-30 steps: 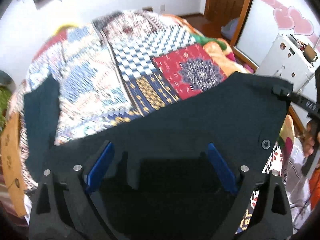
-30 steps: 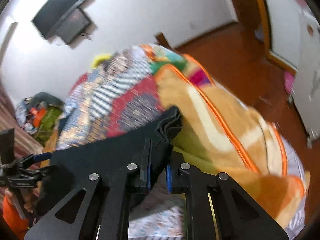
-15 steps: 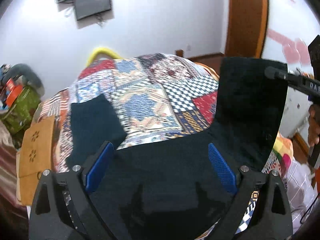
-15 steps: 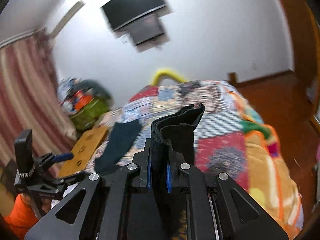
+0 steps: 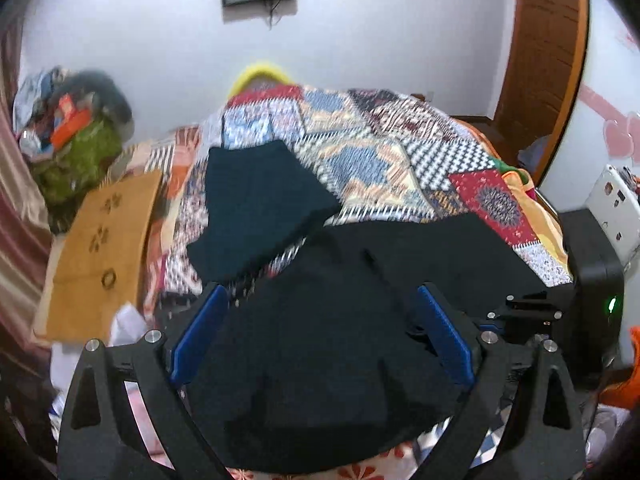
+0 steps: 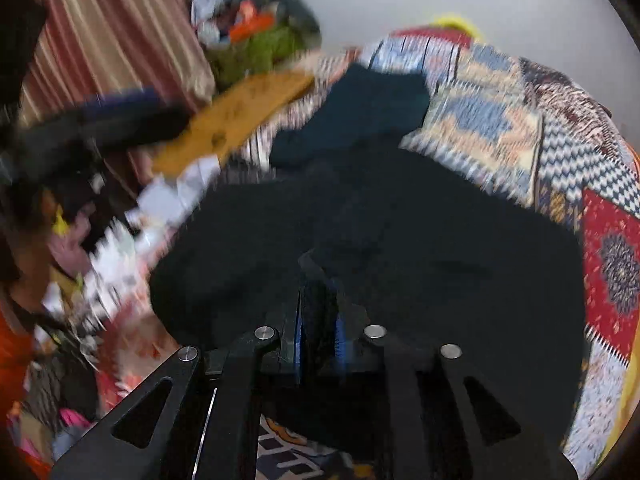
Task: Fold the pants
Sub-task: 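Lay the folded trousers flat and smooth them with both grippers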
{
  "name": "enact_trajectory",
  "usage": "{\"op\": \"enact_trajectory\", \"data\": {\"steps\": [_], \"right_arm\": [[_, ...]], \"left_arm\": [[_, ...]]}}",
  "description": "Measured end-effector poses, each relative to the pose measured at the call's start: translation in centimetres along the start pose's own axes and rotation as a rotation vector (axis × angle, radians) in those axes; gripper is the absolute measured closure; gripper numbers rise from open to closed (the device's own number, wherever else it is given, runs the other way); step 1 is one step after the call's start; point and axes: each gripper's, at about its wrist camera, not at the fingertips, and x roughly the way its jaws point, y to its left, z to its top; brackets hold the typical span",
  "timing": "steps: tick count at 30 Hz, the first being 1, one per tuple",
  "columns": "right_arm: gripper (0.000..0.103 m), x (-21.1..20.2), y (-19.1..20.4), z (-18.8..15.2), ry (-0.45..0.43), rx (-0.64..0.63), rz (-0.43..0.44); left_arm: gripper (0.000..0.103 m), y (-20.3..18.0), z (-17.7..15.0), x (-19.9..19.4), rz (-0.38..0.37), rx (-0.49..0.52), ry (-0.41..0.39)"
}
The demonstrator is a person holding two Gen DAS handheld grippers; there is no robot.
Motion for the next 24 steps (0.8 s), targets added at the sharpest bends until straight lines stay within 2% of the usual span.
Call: {"op": "enact_trajectory", "data": {"steps": [2,4,7,11,16,19,22,24], "right_arm": [[0.082,-0.3,0.2,-0.4,-0.019,-0.017,-0.021],[0.069,-0.6,-0.1,-0.1,0.023,-0.003,0.021],[0.068,-2.0,0.1,0.5,0.019,-0.006,0.044],[0.065,-5.1,-0.5,0.9,-0.051,-0.034,0.020],[0.063,-8.3,-5.2,2.1,-0.148,0.027,-0.056],[0.062,-8.5,-8.4,2.5,-0.152,0.073,-0.126],[0.062,-7.6,-11.3,2.4,-0.121,0.114,-0.156],[0.062,-6.0,-12.9,2.0,-0.082,0.139,-0.163]], "left_arm": [[0.007,0.7,-0.6,0.5,-0.002,-0.028,0.021],[0.007,1.2,-0.7,0.9,-0.009,-0.056,0.035],[0.007,1.4,-0.3,1.1,-0.020,-0.079,0.032],[0.007,0.4,1.2,1.4,-0.054,-0.070,0.020],[0.007,-2.9,3.5,3.1,-0.084,0.000,0.011],[0.007,-5.2,4.6,5.1,-0.103,0.051,0.031],[0.007,-7.5,5.1,7.6,-0.127,0.100,0.065],[0.012,-8.9,5.0,9.9,-0.123,0.132,0.104]]}}
